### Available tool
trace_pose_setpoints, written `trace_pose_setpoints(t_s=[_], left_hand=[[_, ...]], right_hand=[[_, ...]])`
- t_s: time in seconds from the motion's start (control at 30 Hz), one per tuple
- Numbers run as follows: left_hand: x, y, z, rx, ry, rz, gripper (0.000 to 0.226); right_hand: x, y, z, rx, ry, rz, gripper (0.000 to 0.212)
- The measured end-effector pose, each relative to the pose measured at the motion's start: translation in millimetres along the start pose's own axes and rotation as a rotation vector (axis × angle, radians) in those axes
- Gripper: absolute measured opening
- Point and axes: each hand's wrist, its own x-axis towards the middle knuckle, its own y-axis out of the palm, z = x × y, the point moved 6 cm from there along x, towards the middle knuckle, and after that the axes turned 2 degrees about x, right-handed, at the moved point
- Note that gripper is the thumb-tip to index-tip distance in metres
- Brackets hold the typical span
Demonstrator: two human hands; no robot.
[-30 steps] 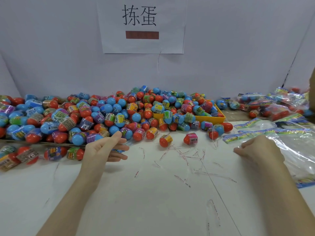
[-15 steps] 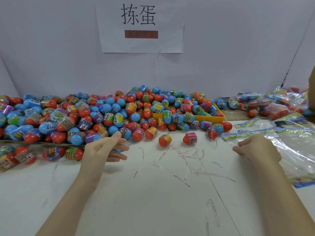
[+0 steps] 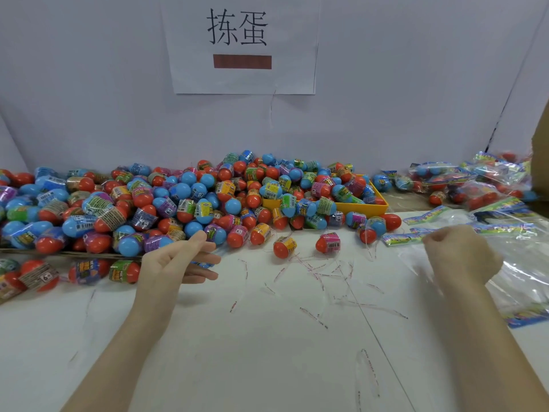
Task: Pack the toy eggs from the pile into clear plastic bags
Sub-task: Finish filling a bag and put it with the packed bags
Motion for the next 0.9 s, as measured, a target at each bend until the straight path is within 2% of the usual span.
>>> trace_pose_setpoints(t_s=[0.03,0.07,0.17,0.23,0.43,0.5,0.57,0.63,0.7,0.73,0.8,0.9], left_hand=[[0.0,-0.3,-0.1,-0.005,0.003,-0.006,0.026],[0.0,-0.5,0.0,-0.007,0.004,-0.010,0.026],[-0.1,0.0,0.3,0.000,0.003,-0.006,0.026],[-0.2,0.5,0.2,-0.007,0.002,-0.003,0.027],[0.3,-0.4,1.7,-0.015,0.004,-0.001,0.029],[0.8,-0.4,1.4,-0.021,0.009,-0.003,0.028],[1.1,-0.2,0.4,-0.022,0.019,-0.008,0.025],[0.1,1.3,-2.1,-0.036,0.030,-0.016,0.024],[-2.7,5.9,-8.2,-0.085,0.037,-0.013,0.027],[-4.5,10.5,-11.1,-0.117,0.032,0.007,0.031],[-7.8,24.6,-11.6,-0.178,-0.025,0.094,0.046],[-15.9,50.6,-2.2,-0.221,-0.180,0.258,0.063]], right_hand=[[1.1,-4.8,0.7,0.034,-0.020,-0.053,0.021],[0.6,-5.5,1.2,0.037,-0.025,-0.033,0.024],[-4.7,14.4,-2.4,-0.080,0.020,0.227,0.029],[-6.0,17.4,-5.3,-0.081,0.079,0.265,0.023],[-5.3,8.1,-4.3,-0.012,0.065,0.149,0.018],[-5.0,-1.0,-1.1,0.017,0.015,0.061,0.021],[-5.6,-18.0,5.9,0.064,-0.053,-0.096,0.023],[-12.0,-37.4,18.7,0.155,-0.172,-0.281,0.022],[-29.6,-51.6,45.6,0.275,-0.426,-0.393,0.019],[-43.1,-54.1,63.8,0.340,-0.593,-0.386,0.016],[-77.3,-49.8,100.7,0.487,-0.915,-0.246,0.012],[-131.7,-29.2,137.4,0.498,-1.237,-0.048,0.009]])
